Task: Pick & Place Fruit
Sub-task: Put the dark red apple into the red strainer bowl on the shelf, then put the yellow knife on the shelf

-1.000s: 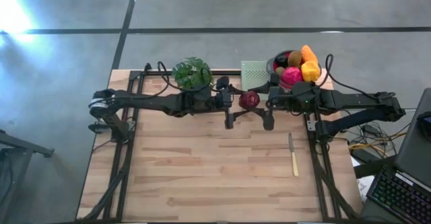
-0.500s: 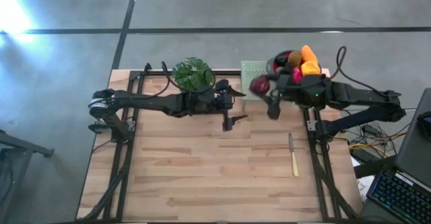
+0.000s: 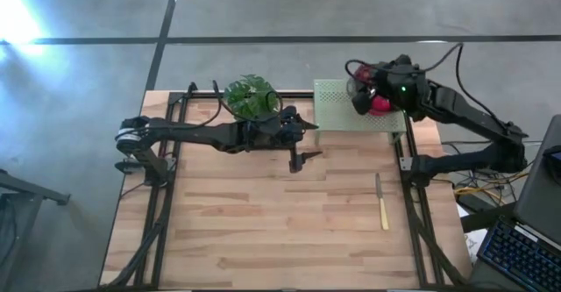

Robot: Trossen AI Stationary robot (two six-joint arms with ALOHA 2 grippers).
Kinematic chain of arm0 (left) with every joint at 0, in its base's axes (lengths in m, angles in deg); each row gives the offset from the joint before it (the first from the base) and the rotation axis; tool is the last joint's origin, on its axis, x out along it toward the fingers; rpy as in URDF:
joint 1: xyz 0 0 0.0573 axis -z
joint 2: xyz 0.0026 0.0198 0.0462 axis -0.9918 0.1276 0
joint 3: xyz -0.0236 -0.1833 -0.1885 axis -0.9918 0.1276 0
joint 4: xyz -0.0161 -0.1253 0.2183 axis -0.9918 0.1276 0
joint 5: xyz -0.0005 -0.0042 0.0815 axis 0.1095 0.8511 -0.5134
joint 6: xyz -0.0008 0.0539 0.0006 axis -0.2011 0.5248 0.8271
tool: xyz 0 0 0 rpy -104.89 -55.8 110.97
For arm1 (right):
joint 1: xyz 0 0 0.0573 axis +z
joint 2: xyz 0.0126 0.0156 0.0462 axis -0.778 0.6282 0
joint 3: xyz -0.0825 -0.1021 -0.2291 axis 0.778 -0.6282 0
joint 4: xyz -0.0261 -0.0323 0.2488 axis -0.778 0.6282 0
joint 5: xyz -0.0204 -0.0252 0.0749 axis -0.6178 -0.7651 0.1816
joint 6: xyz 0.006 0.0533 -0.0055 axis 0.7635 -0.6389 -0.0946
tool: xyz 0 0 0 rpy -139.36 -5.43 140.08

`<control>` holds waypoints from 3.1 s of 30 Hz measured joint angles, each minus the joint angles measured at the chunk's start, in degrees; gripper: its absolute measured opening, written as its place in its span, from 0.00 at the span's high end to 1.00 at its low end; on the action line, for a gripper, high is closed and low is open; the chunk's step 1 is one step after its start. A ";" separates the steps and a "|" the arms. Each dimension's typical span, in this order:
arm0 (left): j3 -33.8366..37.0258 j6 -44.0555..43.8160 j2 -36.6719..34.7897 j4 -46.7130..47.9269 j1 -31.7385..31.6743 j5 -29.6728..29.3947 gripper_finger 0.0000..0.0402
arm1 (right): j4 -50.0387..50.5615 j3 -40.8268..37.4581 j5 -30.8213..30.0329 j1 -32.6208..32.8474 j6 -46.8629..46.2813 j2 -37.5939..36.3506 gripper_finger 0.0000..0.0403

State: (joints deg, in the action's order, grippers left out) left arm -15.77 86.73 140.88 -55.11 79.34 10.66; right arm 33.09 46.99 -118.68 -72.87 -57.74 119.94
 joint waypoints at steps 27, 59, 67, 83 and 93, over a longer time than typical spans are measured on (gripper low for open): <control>0.00 -0.11 0.02 1.97 0.00 0.00 0.07 | -2.10 -6.30 7.33 -11.21 0.87 6.64 0.30; -0.11 -1.88 0.02 2.32 0.02 0.03 0.07 | -0.07 -6.48 5.51 -12.50 2.84 7.84 0.16; -0.11 -1.88 0.00 2.27 0.04 0.02 0.07 | 0.00 -6.48 5.51 -12.50 4.41 7.84 0.09; -0.11 -1.86 -0.09 2.19 0.04 0.01 0.07 | -0.29 -5.66 5.82 -12.50 5.35 7.15 0.09; -0.11 -1.83 -0.09 2.21 0.04 0.02 0.07 | -0.51 -3.99 6.17 -12.50 5.68 7.08 0.09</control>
State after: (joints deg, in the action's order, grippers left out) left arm -15.88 84.90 140.79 -52.90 79.38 10.69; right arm 32.57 43.00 -112.51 -85.36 -52.06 127.02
